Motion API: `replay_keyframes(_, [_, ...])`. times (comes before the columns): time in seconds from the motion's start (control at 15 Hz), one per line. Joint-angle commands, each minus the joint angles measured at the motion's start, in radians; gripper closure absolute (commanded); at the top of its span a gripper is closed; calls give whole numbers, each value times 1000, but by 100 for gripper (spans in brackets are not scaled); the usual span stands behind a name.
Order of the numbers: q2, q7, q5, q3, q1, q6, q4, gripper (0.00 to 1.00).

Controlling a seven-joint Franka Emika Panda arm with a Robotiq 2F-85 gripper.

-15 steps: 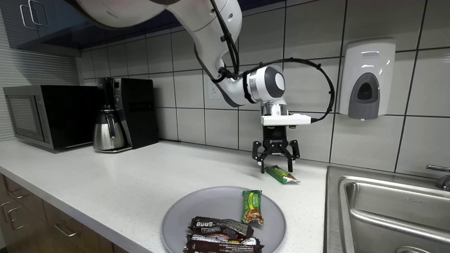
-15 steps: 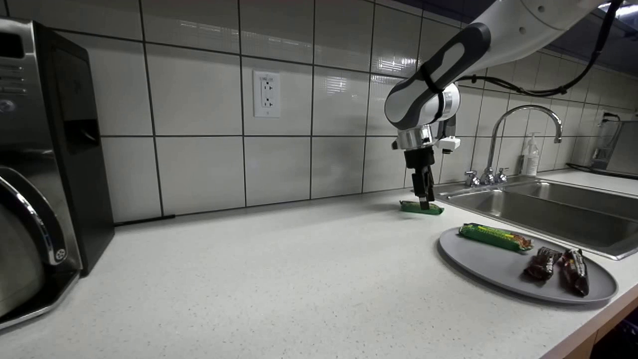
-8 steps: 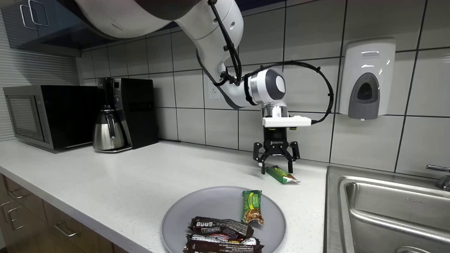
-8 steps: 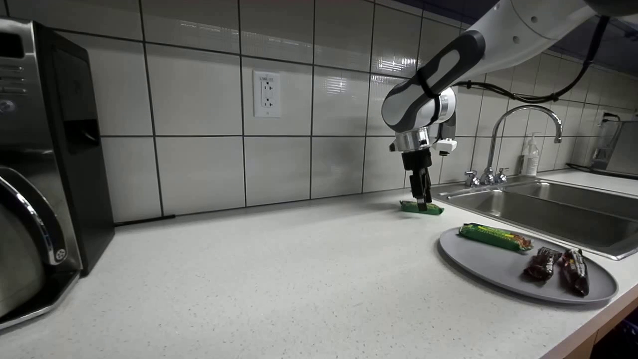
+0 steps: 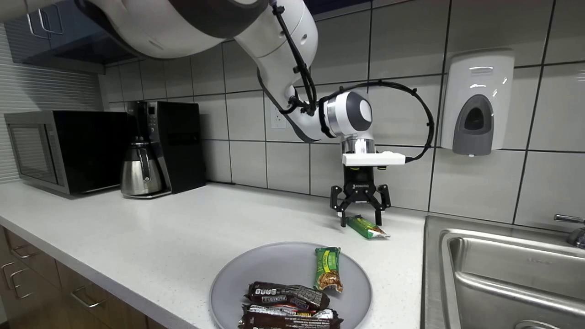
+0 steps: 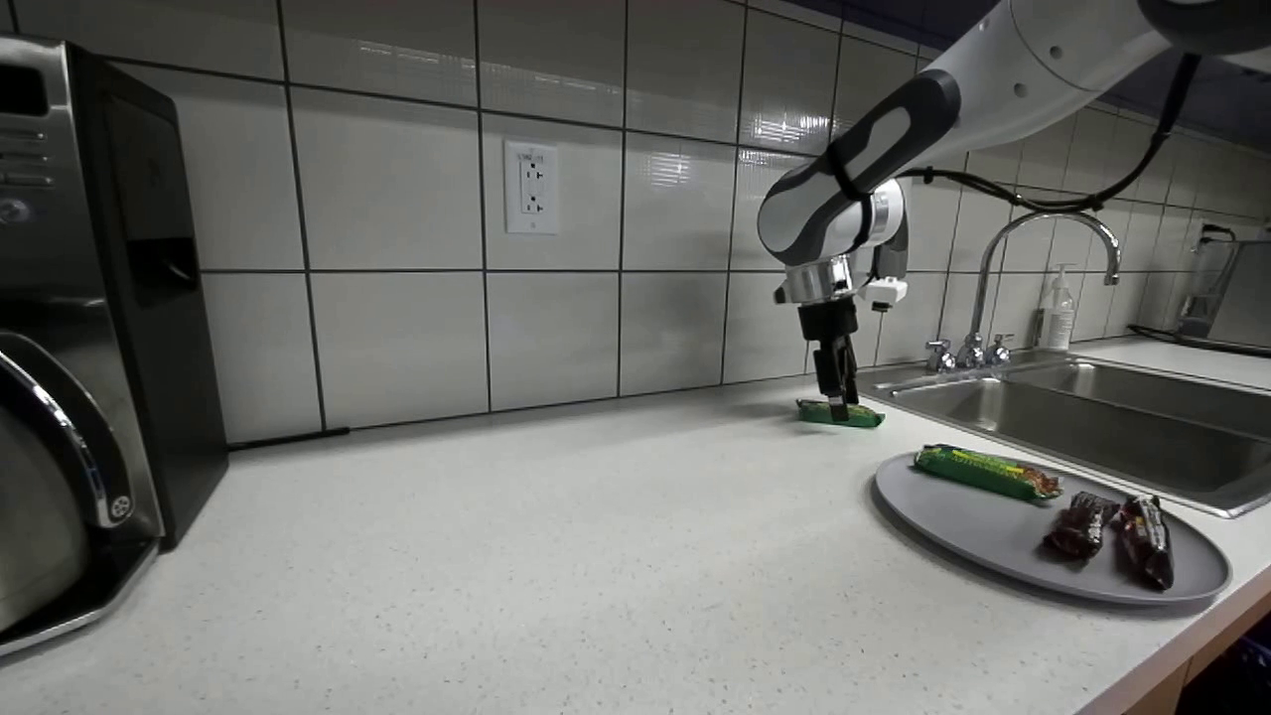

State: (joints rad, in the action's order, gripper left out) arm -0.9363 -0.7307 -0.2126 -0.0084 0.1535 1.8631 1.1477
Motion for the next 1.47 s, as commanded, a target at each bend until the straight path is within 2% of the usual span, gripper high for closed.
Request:
replay_keyframes(0.0, [-33, -30, 10, 7, 6, -48, -71, 0])
replay_keyframes(0.67, [-63, -25, 4, 2, 2, -44, -108, 0])
replay_keyframes(0.73, [-65, -22, 7, 3, 2, -45, -112, 25])
replay_keyframes(0.87, [-66, -22, 7, 3, 2, -45, -115, 34])
replay_keyframes(1.27, [-57, -19, 4, 1, 0, -39, -110, 82])
replay_keyframes(1.4, [-49, -19, 4, 1, -1, -36, -102, 83])
